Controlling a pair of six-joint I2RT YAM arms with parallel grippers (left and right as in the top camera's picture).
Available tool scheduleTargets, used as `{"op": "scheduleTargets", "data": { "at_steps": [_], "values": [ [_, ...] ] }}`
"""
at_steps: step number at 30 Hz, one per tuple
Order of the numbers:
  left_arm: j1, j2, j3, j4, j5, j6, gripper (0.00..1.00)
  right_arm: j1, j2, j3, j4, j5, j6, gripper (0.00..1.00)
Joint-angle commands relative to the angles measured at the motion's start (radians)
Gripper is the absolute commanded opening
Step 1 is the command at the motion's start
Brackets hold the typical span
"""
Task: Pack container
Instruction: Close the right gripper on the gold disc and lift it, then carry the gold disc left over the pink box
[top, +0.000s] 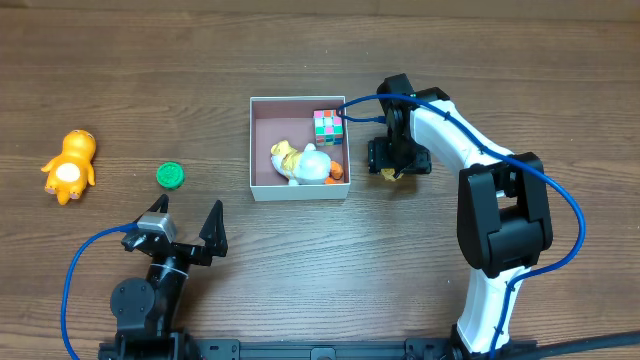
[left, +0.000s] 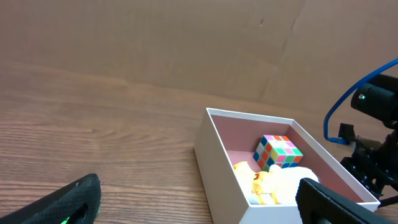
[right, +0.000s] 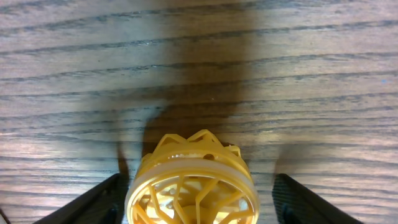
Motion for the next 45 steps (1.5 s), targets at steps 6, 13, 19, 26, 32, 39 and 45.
{"op": "scheduleTargets", "data": {
  "at_steps": [6,13,19,26,32,39,45],
  "values": [
    [0.005,-0.008,-0.001,0.001,0.026,-0.01,1.0,-0.004,-0.003,-0.004,0.012,-0.004,0.005,0.63],
    [0.005,-0.008,-0.001,0.001,0.026,-0.01,1.0,-0.003,-0.003,-0.004,0.014,-0.004,0.005,0.52],
    [0.005,-0.008,-0.001,0.001,0.026,-0.01,1.0,-0.003,-0.003,-0.004,0.014,-0.004,0.005,0.41],
    [0.005,-0.008,-0.001,0.001,0.026,-0.01,1.0,-0.003,-0.003,0.011,0.0,-0.004,0.005,0.4],
    [0.005,-0.008,-0.001,0.001,0.026,-0.01,1.0,-0.003,-0.003,0.125,-0.082,-0.004,0.004,0.4],
    [0.005,-0.008,-0.001,0.001,0.026,-0.01,1.0,-0.002,-0.003,0.31,-0.205,-0.004,0.004,0.39],
    [0.005,-0.008,-0.001,0.001,0.026,-0.01,1.0,0.023,-0.003,0.486,-0.328,-0.004,0.004,0.39]
  ]
}}
